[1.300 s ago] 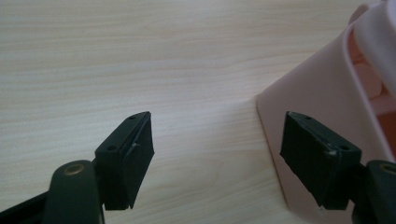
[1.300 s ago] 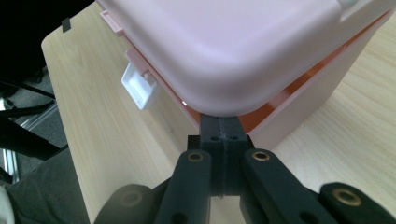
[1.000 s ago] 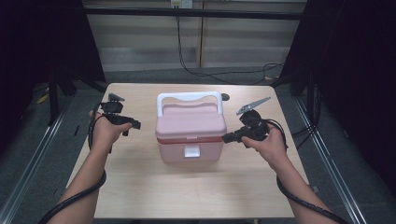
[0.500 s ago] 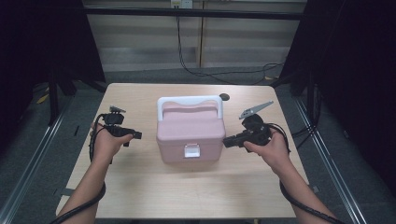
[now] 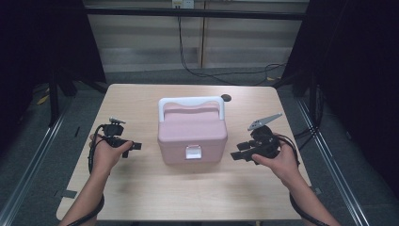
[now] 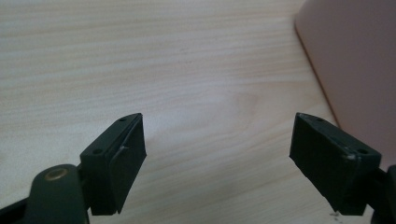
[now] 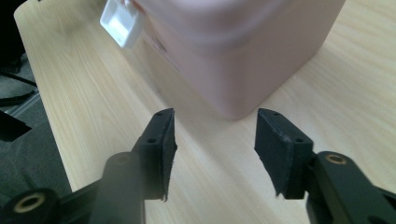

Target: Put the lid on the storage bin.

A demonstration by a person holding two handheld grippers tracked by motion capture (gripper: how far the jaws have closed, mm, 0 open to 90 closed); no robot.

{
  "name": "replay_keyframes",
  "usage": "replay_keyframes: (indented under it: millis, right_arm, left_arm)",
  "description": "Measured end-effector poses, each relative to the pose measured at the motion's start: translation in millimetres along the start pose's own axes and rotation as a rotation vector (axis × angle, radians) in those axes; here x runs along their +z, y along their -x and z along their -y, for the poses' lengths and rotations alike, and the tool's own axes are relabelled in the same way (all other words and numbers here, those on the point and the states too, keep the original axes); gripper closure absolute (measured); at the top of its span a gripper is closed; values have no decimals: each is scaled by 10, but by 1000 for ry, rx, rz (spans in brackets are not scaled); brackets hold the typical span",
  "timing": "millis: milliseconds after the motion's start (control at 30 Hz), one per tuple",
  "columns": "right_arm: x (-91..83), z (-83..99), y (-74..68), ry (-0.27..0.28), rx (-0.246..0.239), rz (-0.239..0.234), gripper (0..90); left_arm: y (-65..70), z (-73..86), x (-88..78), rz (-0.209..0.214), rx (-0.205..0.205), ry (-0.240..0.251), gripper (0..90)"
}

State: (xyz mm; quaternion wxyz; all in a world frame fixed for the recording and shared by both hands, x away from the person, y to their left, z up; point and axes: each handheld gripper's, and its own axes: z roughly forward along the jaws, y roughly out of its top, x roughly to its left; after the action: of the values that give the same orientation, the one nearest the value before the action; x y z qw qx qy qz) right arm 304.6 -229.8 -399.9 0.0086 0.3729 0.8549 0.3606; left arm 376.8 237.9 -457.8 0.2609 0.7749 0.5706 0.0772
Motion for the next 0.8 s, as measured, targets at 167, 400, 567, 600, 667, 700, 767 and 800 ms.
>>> replay_keyframes:
  millis: [167,400,567,600,667,700,767,800]
  right_arm:
    - [69,150,44,-8,13,37,363]
    - [178,343,107,-26,34,65,313]
    - [286,505,163,-49,46,89,293]
    - [306,533,172,-57,47,91,285]
    - [350,594,196,-62,49,82,280]
    - [365,616,208,-63,45,83,275]
    - [381,648,215,-77,53,96,274]
    - [387,660,220,-79,48,104,275]
  left_arm:
    - [-36,79,28,-17,11,12,184]
    - [-88,184,88,-27,11,40,179]
    - [-108,264,129,-34,17,64,188]
    - [-108,282,143,-32,14,69,189]
    - [-114,319,160,-33,31,73,189]
    - [-114,326,161,-33,42,77,184]
    - [-113,344,164,-41,64,87,187]
    - [-108,349,169,-40,68,90,180]
